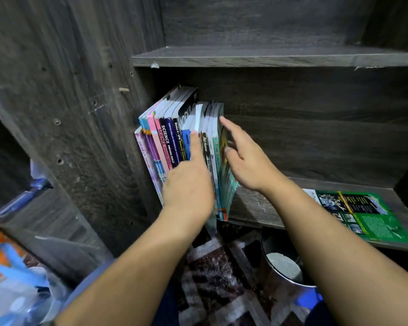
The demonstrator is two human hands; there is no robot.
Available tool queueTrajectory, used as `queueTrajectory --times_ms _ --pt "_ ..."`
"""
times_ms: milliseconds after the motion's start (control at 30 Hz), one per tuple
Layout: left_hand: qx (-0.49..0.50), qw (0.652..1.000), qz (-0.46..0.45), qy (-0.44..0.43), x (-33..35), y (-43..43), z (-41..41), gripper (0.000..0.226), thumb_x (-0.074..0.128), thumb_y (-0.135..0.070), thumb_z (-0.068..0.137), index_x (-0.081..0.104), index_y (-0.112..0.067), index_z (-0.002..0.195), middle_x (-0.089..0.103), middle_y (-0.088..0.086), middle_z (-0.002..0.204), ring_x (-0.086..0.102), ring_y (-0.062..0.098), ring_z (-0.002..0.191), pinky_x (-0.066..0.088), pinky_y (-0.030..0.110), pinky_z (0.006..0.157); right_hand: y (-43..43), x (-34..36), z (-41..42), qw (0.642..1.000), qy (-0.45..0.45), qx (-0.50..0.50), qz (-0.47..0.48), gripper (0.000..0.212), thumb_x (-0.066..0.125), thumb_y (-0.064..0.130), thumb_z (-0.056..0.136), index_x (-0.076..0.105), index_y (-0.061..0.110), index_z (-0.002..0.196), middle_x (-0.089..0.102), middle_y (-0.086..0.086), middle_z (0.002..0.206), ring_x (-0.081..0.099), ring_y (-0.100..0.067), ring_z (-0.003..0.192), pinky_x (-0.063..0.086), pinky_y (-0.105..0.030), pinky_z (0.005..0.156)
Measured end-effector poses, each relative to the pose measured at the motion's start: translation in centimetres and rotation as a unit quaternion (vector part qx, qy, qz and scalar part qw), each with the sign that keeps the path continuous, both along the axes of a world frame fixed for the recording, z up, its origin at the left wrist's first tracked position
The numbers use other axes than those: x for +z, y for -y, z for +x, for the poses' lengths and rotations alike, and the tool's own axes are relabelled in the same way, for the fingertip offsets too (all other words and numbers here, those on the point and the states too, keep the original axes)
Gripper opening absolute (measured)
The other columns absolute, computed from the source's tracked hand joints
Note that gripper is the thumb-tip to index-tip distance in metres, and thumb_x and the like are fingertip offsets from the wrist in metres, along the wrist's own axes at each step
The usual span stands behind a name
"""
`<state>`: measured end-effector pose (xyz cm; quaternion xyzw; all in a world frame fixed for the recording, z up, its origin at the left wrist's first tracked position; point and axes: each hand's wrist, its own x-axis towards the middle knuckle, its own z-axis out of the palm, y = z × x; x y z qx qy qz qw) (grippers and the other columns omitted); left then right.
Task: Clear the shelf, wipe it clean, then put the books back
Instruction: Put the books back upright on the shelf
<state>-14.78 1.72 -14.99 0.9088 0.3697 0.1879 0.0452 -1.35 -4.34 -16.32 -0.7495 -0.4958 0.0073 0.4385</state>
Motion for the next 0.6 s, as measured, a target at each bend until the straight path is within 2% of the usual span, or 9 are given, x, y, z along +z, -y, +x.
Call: queueTrajectory --times_ms 100,133,200,300,400,500,600 --pt "0.006 1.0 0.008 -0.022 1.2 -0.2 -2.1 0.081 0.046 -0.013 0.097 -0.008 -0.033 0.153 0.055 0.012 0.097 0.048 0.031 0.08 0.034 0.037 0.07 -1.9 1.5 -0.7 0.998 0.029 0.019 -0.052 0.067 0.04 0.013 0.092 0.019 0.026 0.154 0.014 -0.011 0.161 0.01 -0.019 0.149 0.011 -0.029 0.12" --pt "0.006 0.999 0.018 -0.035 1.5 0.0 -2.7 0.079 0.046 -0.013 0.097 -0.005 -0.034 0.154 0.056 0.013 0.1 0.05 0.032 0.082 0.034 0.037 0.069 -2.8 2.1 -0.9 0.996 0.039 0.019 -0.084 0.067 0.042 0.015 0.092 0.02 0.028 0.154 0.012 -0.013 0.161 0.011 -0.024 0.149 0.011 -0.03 0.119" --pt "0.002 0.997 0.027 -0.066 2.1 0.5 -3.7 0.075 0.043 -0.013 0.097 0.0 -0.035 0.154 0.058 0.015 0.111 0.058 0.036 0.094 0.034 0.036 0.069 -4.5 3.1 -1.3 0.984 0.068 0.001 -0.163 0.065 0.045 0.02 0.093 0.023 0.035 0.152 0.01 -0.012 0.161 0.015 -0.035 0.146 0.016 -0.039 0.12" --pt "0.009 0.995 0.025 -0.096 2.4 0.9 -4.5 0.073 0.04 -0.011 0.098 0.001 -0.034 0.154 0.058 0.014 0.114 0.059 0.036 0.101 0.035 0.037 0.069 -5.7 3.6 -1.9 0.956 0.137 -0.055 -0.253 0.062 0.047 0.038 0.094 0.021 0.044 0.15 0.015 -0.004 0.16 0.026 -0.038 0.139 0.031 -0.05 0.111" --pt "0.01 0.995 0.024 -0.095 2.4 0.9 -5.1 0.072 0.04 -0.011 0.098 0.001 -0.033 0.154 0.057 0.014 0.112 0.059 0.035 0.099 0.036 0.036 0.068 -5.3 3.6 -2.5 0.936 0.213 -0.105 -0.259 0.058 0.044 0.044 0.092 0.023 0.047 0.147 0.023 -0.002 0.156 0.04 -0.038 0.129 0.039 -0.052 0.099" --pt "0.008 0.994 0.031 -0.101 2.7 1.0 -5.9 0.072 0.045 -0.015 0.099 0.003 -0.034 0.154 0.059 0.014 0.113 0.059 0.036 0.1 0.035 0.036 0.068 -4.3 3.7 -1.7 0.948 0.185 -0.112 -0.235 0.049 0.042 0.034 0.092 0.033 0.043 0.139 0.021 -0.004 0.158 0.044 -0.041 0.127 0.04 -0.049 0.096" --pt "0.0 0.994 0.034 -0.106 3.0 1.1 -7.0 0.074 0.049 -0.015 0.096 0.007 -0.034 0.154 0.06 0.014 0.114 0.06 0.037 0.1 0.036 0.036 0.068 -2.9 3.4 -0.2 0.962 0.145 -0.123 -0.198 0.036 0.04 0.035 0.093 0.042 0.038 0.129 0.031 -0.001 0.153 0.053 -0.038 0.118 0.041 -0.044 0.086"
